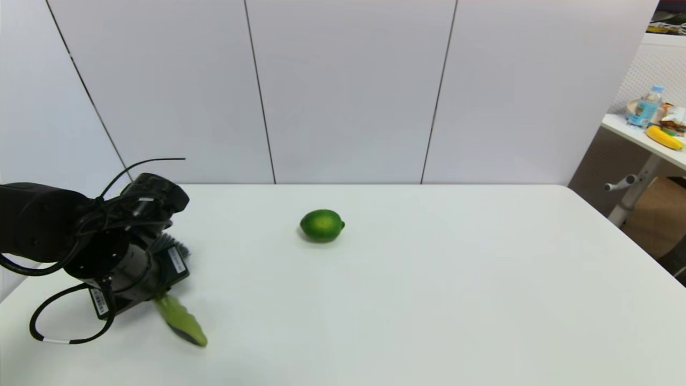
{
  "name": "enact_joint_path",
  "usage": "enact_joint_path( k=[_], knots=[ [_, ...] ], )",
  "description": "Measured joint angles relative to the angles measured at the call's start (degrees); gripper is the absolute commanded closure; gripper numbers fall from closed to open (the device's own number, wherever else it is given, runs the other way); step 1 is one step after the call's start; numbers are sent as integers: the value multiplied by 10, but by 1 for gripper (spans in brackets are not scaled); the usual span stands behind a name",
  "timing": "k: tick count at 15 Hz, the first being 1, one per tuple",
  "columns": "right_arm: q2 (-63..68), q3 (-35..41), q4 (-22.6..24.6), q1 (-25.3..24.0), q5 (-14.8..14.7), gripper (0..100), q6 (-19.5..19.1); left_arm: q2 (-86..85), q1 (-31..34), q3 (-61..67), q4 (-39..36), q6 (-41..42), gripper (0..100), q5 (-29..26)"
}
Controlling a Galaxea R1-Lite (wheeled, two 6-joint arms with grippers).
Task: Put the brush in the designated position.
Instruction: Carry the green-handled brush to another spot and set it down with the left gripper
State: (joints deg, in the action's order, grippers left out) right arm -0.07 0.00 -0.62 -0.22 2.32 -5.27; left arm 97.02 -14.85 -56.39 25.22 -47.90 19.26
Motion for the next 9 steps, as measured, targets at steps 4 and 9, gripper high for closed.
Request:
enact_joint_path(
  k=[4, 9],
  knots=[
    [0, 0, 0, 0, 0, 0, 0, -42, 1, -11, -5, 104, 100, 0],
    [0, 0, 0, 0, 0, 0, 0, -118, 1, -16, -6, 299, 100, -5]
  ],
)
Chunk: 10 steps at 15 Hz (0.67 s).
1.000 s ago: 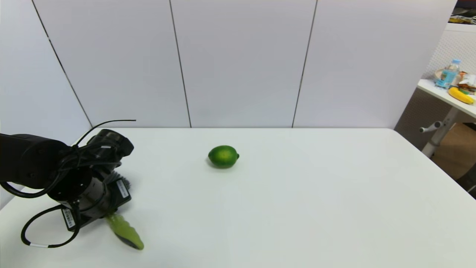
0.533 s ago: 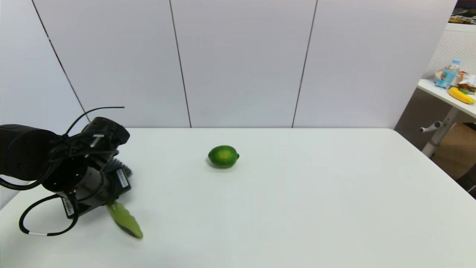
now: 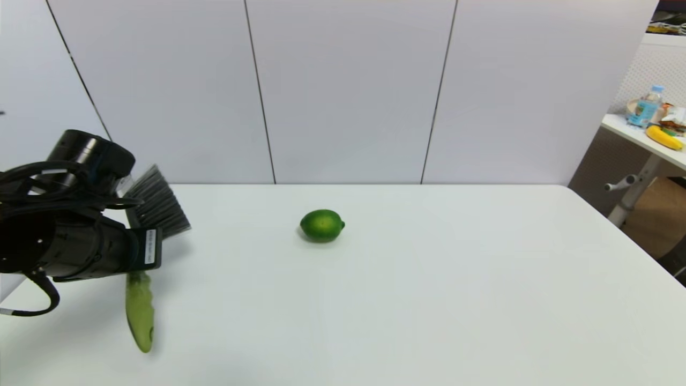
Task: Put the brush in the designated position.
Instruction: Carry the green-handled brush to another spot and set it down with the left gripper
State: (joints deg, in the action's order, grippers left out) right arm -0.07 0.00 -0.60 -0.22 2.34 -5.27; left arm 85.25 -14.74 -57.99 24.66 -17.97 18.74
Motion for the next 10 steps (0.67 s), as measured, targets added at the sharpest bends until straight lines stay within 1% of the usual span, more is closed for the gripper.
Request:
enact_joint_path(
  k=[2, 5, 7, 10],
  knots=[
    [0, 0, 0, 0, 0, 0, 0, -27, -5, -5, 0, 86, 100, -17],
    [0, 0, 0, 0, 0, 0, 0, -49, -34, -8, -1, 160, 100, -69],
    [0, 0, 0, 0, 0, 0, 0, -49, -54, -18, -2, 188, 100, -88],
    [0, 0, 0, 0, 0, 0, 0, -34, -97, -41, -8, 200, 100, -101]
  ],
)
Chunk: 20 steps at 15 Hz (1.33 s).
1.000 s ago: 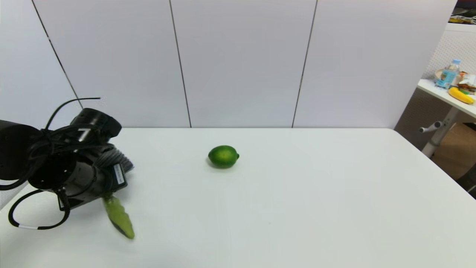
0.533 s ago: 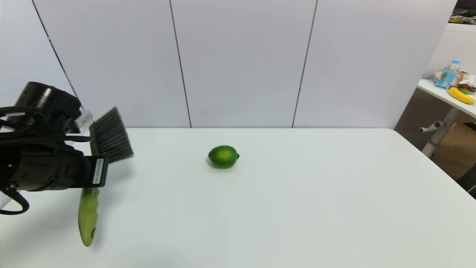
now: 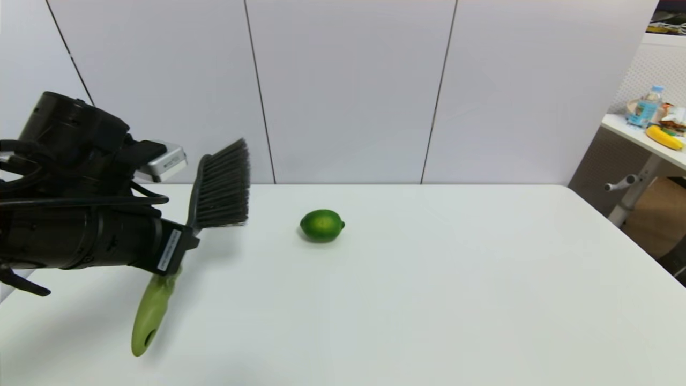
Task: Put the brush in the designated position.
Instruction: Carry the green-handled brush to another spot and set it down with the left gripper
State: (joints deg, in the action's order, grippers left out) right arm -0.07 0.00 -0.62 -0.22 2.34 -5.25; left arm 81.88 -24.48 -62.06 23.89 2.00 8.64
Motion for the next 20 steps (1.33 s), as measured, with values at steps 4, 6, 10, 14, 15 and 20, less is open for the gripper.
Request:
enact_joint_path(
  k=[4, 6, 10, 14, 15, 20],
  knots=[
    [0, 0, 0, 0, 0, 0, 0, 45, -57, -34, -33, 0, 100, -1],
    [0, 0, 0, 0, 0, 0, 0, 74, -77, -64, -36, 0, 100, -1],
    [0, 0, 0, 0, 0, 0, 0, 139, -107, -133, -41, -2, 100, -1],
    [0, 0, 0, 0, 0, 0, 0, 197, -120, -196, -45, -4, 100, -1],
    [0, 0, 0, 0, 0, 0, 0, 210, -123, -209, -45, -4, 100, -1],
    [0, 0, 0, 0, 0, 0, 0, 250, -141, -242, -44, -24, 100, -1]
  ],
)
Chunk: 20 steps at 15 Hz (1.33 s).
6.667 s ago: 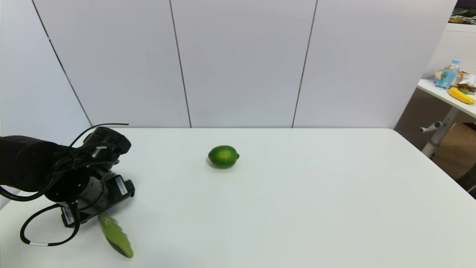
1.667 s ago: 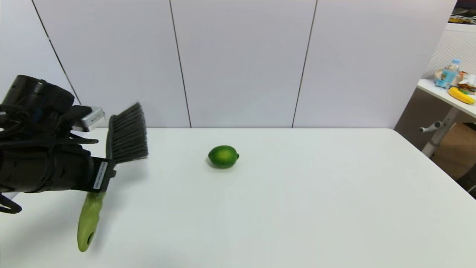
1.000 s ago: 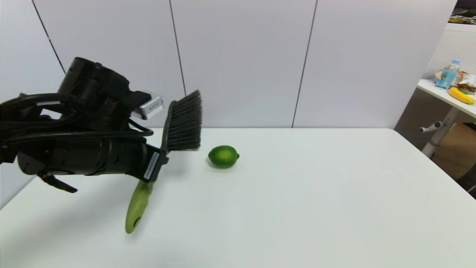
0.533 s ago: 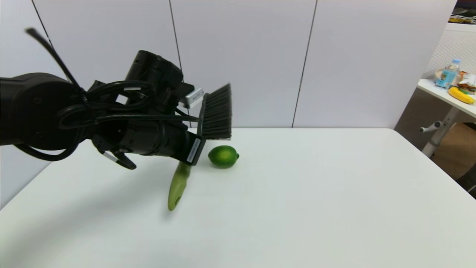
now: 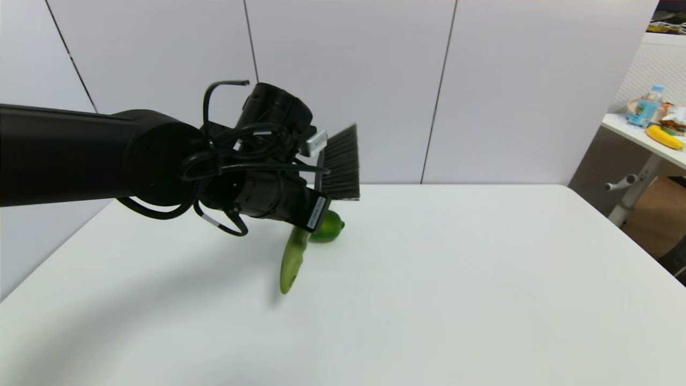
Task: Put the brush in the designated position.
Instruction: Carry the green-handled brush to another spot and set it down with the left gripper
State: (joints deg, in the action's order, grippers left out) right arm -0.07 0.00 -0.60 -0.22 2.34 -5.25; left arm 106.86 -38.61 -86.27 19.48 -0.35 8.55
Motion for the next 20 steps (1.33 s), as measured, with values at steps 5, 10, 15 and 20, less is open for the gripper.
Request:
enact_joint_path(
  k=[5, 10, 15, 20],
  knots=[
    [0, 0, 0, 0, 0, 0, 0, 11, 1, 6, 1, -1, 100, 0],
    [0, 0, 0, 0, 0, 0, 0, 25, 52, 16, 0, 9, 100, 1],
    [0, 0, 0, 0, 0, 0, 0, 55, 103, 8, -29, 10, 100, 0],
    [0, 0, 0, 0, 0, 0, 0, 91, 128, -16, -42, 5, 100, 0]
  ],
)
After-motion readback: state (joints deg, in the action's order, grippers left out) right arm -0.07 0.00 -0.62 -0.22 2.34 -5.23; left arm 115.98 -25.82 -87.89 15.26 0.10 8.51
